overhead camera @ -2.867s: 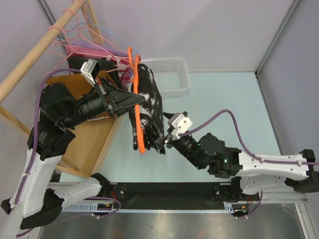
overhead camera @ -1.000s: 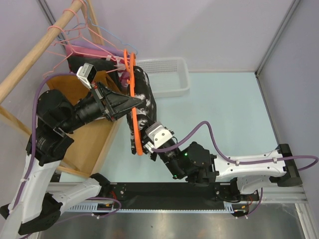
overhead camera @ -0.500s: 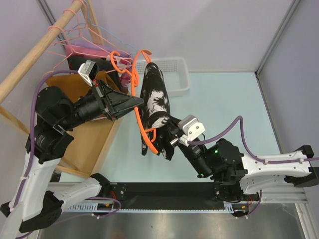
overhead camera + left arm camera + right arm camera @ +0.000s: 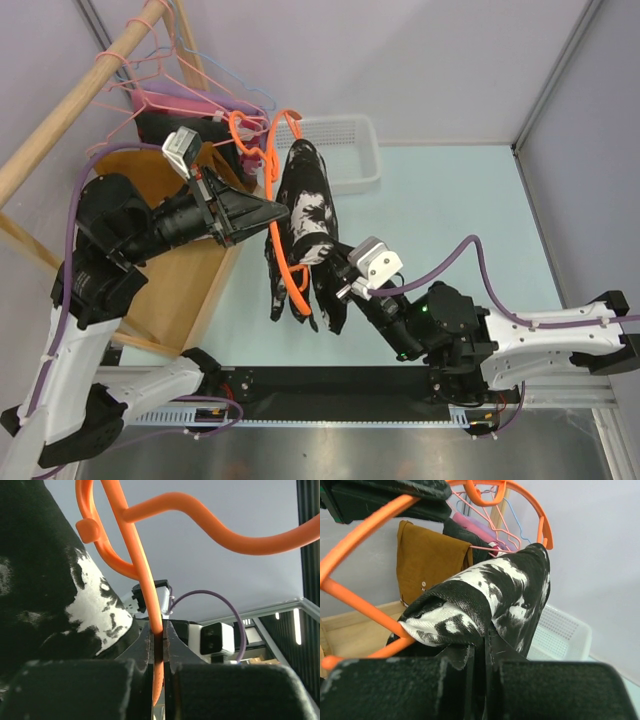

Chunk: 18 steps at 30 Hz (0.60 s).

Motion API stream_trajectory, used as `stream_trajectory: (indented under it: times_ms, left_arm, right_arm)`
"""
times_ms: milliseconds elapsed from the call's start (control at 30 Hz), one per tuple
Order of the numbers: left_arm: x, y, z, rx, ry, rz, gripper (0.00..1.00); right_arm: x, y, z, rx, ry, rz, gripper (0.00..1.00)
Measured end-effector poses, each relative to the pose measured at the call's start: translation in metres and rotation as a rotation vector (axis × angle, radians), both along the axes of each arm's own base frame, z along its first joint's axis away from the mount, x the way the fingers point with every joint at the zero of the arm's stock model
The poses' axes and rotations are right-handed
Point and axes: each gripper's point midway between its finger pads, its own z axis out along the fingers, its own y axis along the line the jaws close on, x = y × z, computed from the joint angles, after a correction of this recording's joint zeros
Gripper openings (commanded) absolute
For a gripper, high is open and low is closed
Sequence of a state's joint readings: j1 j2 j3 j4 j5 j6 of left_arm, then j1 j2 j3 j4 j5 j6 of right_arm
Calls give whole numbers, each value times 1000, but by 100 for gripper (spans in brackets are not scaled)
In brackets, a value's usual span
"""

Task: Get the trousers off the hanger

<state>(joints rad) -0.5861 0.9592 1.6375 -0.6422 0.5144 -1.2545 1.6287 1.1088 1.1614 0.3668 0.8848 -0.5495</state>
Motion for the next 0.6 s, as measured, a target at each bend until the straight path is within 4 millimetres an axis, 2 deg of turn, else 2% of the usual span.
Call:
stream_trajectory:
  times_ms: [300,600]
  left_arm:
    - [16,-1,-31,74,-31,49,0]
    - [26,6,-56,109,-62,121,0]
  right_arm:
    - [0,25,11,-52,-43,-27,0]
    - [6,26,5,-138,-78,-75,0]
